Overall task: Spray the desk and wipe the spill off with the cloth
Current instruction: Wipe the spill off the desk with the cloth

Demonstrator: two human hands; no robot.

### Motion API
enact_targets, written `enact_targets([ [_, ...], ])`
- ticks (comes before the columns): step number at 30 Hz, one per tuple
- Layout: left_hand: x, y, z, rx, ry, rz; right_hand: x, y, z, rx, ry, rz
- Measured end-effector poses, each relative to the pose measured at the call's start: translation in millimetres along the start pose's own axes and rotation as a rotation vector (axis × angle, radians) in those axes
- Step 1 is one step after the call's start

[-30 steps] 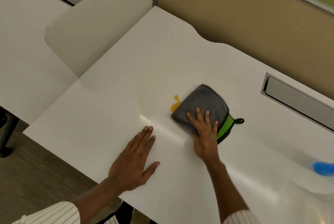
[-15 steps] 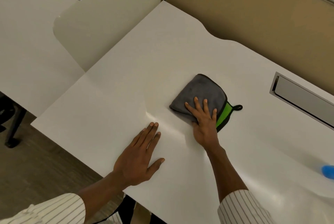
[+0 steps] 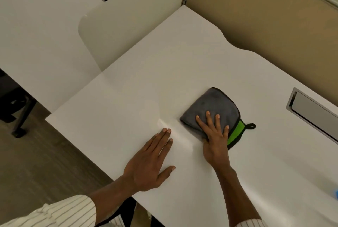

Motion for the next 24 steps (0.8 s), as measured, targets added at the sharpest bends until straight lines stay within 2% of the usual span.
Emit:
enact_targets([
  [5,-2,2,-1,-0.001,-0.017,-0.01,-1,-38,2,-0.031,0.036,-0.018],
  [14,0,1,0,-0.007,0.009,0.024,-20,31,-33,-0.039,0.087,0.019],
  [24,4,2,1,-0.022,-0.027,0.018,-7,-79,-18,-0.041,0.14,-0.003],
])
Point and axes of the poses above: each hand's wrist, its own y-axis away from the middle knuckle, its own x-axis out of the back of the hand, z = x × y, the point moved 6 cm from there along -y, towards the middle knuckle, and after that the axes turned 9 degrees about x, right-handed, at the moved point
